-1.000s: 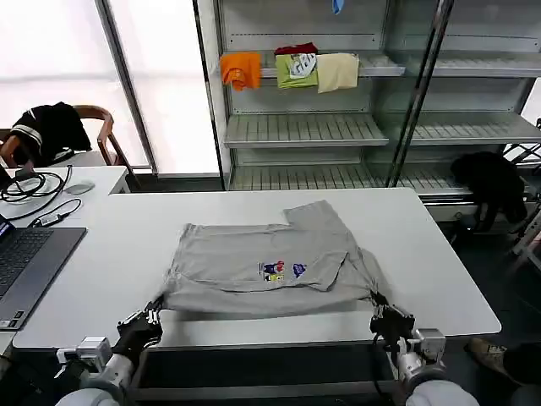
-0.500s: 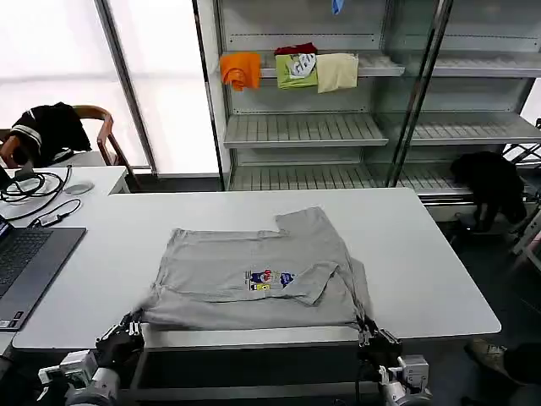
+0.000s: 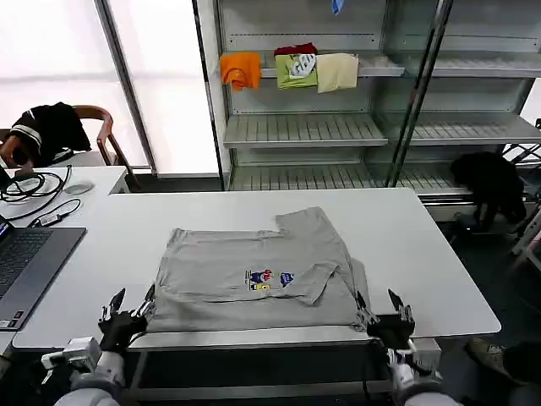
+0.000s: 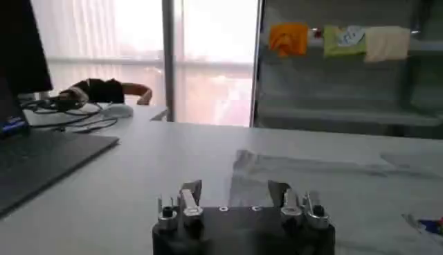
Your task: Fold and organize the clothes.
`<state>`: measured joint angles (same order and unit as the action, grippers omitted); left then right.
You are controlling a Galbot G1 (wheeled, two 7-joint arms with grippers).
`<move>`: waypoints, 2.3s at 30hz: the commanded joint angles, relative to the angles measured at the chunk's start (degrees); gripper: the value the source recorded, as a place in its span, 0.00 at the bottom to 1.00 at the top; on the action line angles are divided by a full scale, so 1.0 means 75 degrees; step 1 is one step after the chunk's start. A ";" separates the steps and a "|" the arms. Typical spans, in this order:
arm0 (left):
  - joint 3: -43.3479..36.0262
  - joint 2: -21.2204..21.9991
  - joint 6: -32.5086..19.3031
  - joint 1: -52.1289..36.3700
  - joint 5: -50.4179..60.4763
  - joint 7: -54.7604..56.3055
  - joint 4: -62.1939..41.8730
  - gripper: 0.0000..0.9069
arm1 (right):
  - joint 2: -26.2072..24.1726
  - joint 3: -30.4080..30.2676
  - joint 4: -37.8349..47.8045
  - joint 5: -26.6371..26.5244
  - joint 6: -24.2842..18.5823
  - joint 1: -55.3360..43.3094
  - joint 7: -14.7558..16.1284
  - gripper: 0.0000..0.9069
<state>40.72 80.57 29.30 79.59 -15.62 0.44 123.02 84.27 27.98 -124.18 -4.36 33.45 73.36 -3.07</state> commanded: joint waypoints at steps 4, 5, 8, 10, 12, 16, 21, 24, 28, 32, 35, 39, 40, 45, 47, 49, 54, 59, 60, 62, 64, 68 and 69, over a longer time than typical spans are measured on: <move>-0.0638 -0.0539 0.0513 -0.3719 0.0250 -0.0954 -0.2616 1.00 | 0.0709 -0.0404 0.3697 0.0154 0.0004 -0.4167 0.0204 1.00; -0.0703 -0.0574 0.0513 -0.3876 0.0275 -0.0955 -0.2946 1.00 | 0.0807 -0.0390 0.4237 0.0210 0.0000 -0.4397 0.0246 1.00; -0.0807 -0.0714 0.0513 -0.4671 0.0355 -0.1333 -0.4043 1.00 | 0.1184 -0.0212 0.6033 0.0725 -0.0017 -0.5470 0.0511 1.00; -0.0830 -0.0806 0.0511 -0.5008 0.0507 -0.1676 -0.4924 1.00 | 0.1430 0.0057 0.6926 0.1091 -0.0033 -0.6044 0.0732 1.00; -0.0861 -0.0888 0.0503 -0.5306 0.0918 -0.1944 -0.5449 1.00 | 0.1430 0.0250 0.7600 0.1293 -0.0042 -0.6393 0.0906 1.00; -0.0896 -0.0990 0.0499 -0.5737 0.1340 -0.2212 -0.6362 1.00 | 0.1430 0.0499 0.8621 0.1450 -0.0226 -0.6820 0.1250 1.00; -0.0888 -0.0977 0.0490 -0.5901 0.1642 -0.2366 -0.6916 1.00 | 0.1430 0.0579 0.8947 0.1624 -0.0462 -0.6929 0.1633 1.00; -0.0894 -0.0963 0.0465 -0.5920 0.1713 -0.2366 -0.7057 1.00 | 0.1430 0.0591 0.9032 0.1625 -0.0506 -0.6943 0.1689 1.00; -0.0936 -0.0938 0.0377 -0.6044 0.1962 -0.2364 -0.7368 1.00 | 0.1430 0.0588 0.9161 0.1668 -0.0580 -0.6943 0.1654 1.00; -0.0952 -0.0915 0.0315 -0.6097 0.2049 -0.2363 -0.7526 1.00 | 0.1430 0.0555 0.9185 0.1661 -0.0621 -0.6949 0.1718 0.93; -0.0967 -0.0920 0.0292 -0.6091 0.2074 -0.2373 -0.7559 0.83 | 0.1430 0.0505 0.9182 0.1636 -0.0633 -0.6959 0.1770 0.79; -0.1000 -0.0916 0.0290 -0.6026 0.2074 -0.2407 -0.7488 0.42 | 0.1430 0.0348 0.9143 0.1549 -0.0638 -0.6930 0.1852 0.14; -0.1000 -0.0906 0.0289 -0.6016 0.2078 -0.2432 -0.7485 0.37 | 0.1430 0.0295 0.9141 0.1555 -0.0629 -0.6916 0.1844 0.02; -0.0988 -0.0863 0.0289 -0.5957 0.2132 -0.2526 -0.7502 0.17 | 0.1430 0.0141 0.9147 0.1807 -0.0405 -0.6832 0.1749 0.00; -0.0984 -0.0853 0.0292 -0.5950 0.2127 -0.2536 -0.7508 0.06 | 0.1430 0.0140 0.9171 0.1902 -0.0362 -0.6818 0.1747 0.00; -0.0976 -0.0852 0.0300 -0.5951 0.2121 -0.2538 -0.7525 0.01 | 0.1430 0.0154 0.9205 0.1981 -0.0327 -0.6800 0.1764 0.00; -0.0963 -0.0858 0.0307 -0.5904 0.2075 -0.2607 -0.7489 0.00 | 0.1430 0.0215 0.9167 0.1908 -0.0350 -0.6750 0.1804 0.00; -0.0944 -0.0846 0.0255 -0.5848 0.1880 -0.2571 -0.7344 0.00 | 0.1430 0.0232 0.8988 0.1472 -0.1235 -0.6584 0.1769 0.00; -0.0945 -0.0847 0.0204 -0.5836 0.1804 -0.2529 -0.7313 0.00 | 0.1430 0.0235 0.8917 0.1430 -0.1497 -0.6530 0.1768 0.00; -0.0934 -0.0845 0.0125 -0.5821 0.1592 -0.2479 -0.7240 0.00 | 0.1430 0.0212 0.8752 0.1277 -0.1929 -0.6404 0.1714 0.00; -0.0924 -0.0841 -0.0030 -0.5806 0.1297 -0.2359 -0.7176 0.00 | 0.1430 0.0166 0.8581 0.1172 -0.2113 -0.6326 0.1631 0.00; -0.0887 -0.0839 -0.0515 -0.5752 0.0492 -0.1989 -0.6941 0.00 | 0.1430 -0.0053 0.8013 0.0738 -0.2344 -0.6065 0.1405 0.00; -0.0884 -0.0848 -0.0571 -0.5735 0.0398 -0.1931 -0.6890 0.00 | 0.1430 -0.0104 0.7684 0.0670 -0.2334 -0.5965 0.1347 0.00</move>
<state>34.06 74.28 28.62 36.81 -5.92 -16.36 69.60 92.19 27.96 -62.19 3.76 21.05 27.07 8.04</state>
